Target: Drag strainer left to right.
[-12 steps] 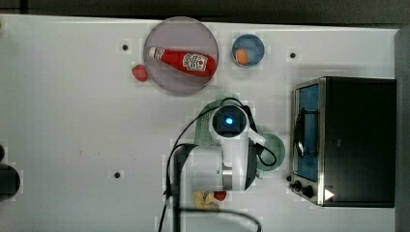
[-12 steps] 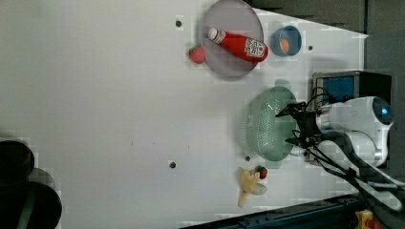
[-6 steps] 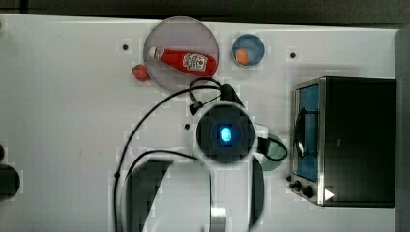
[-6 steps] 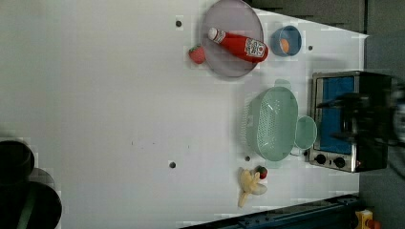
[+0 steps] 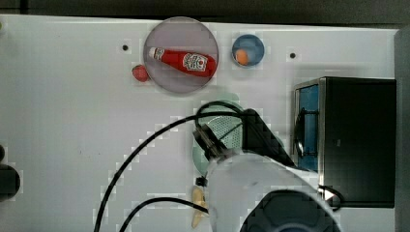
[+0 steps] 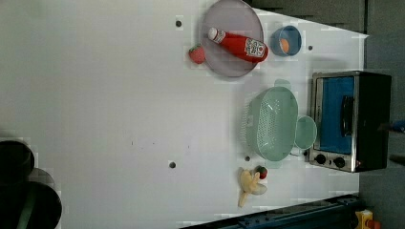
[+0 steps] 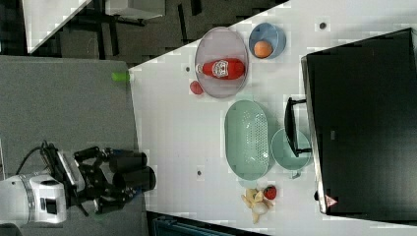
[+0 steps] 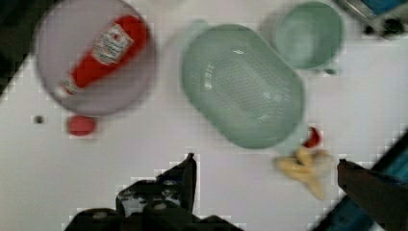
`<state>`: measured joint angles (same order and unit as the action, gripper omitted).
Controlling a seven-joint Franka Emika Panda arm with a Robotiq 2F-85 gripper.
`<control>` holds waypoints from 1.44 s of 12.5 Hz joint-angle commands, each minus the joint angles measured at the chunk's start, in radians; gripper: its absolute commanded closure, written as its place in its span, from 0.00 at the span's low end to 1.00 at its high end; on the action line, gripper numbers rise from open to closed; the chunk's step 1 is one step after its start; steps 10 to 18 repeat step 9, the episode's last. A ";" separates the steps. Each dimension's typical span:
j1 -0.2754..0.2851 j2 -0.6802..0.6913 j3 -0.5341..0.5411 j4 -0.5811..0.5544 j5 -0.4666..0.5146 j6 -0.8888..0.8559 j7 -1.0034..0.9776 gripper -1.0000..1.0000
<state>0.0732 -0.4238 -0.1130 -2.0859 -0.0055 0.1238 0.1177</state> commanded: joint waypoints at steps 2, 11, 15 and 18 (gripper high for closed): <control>-0.004 0.085 -0.002 0.035 -0.021 -0.127 -0.062 0.00; -0.004 0.114 0.000 0.033 -0.021 -0.123 -0.062 0.00; -0.004 0.114 0.000 0.033 -0.021 -0.123 -0.062 0.00; -0.004 0.114 0.000 0.033 -0.021 -0.123 -0.062 0.00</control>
